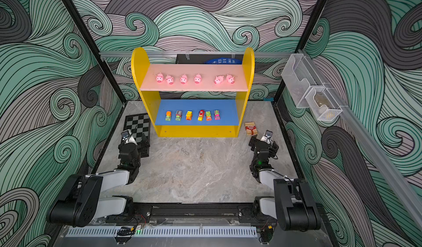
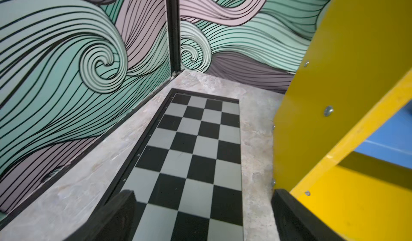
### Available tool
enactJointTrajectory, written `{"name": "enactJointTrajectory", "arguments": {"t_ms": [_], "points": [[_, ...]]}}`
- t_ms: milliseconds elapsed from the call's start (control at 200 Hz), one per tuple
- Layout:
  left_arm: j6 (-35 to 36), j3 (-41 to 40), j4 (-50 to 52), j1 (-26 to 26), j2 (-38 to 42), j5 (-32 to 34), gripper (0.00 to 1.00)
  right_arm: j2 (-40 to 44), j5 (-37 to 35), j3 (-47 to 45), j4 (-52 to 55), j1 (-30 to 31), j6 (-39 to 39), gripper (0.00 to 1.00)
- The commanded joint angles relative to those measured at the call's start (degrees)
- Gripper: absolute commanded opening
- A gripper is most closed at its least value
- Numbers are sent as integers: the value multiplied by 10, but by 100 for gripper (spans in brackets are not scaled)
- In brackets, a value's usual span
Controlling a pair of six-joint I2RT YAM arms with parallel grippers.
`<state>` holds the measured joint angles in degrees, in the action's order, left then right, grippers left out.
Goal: Organize plastic toys on shelves
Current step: Reset both arms
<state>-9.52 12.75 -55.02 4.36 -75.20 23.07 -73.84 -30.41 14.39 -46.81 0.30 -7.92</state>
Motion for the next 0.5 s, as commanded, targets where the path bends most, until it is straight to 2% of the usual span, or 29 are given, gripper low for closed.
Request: {"name": "enactJointTrajectory", "arguments": {"t_ms": [0, 150, 355, 490], "points": [[32, -13, -126, -19, -17, -95, 99, -19, 57, -12, -127, -7, 22, 100], [46, -31, -206, -30, -50, -135, 99, -40, 101, -25, -194, -18, 22, 100], [47, -26, -222, -36, -94, -163, 99, -116, 131, -58, -345, -21, 44, 100], [47, -23, -258, -41, -139, -179, 99, -144, 136, -50, -352, -21, 45, 100]]}}
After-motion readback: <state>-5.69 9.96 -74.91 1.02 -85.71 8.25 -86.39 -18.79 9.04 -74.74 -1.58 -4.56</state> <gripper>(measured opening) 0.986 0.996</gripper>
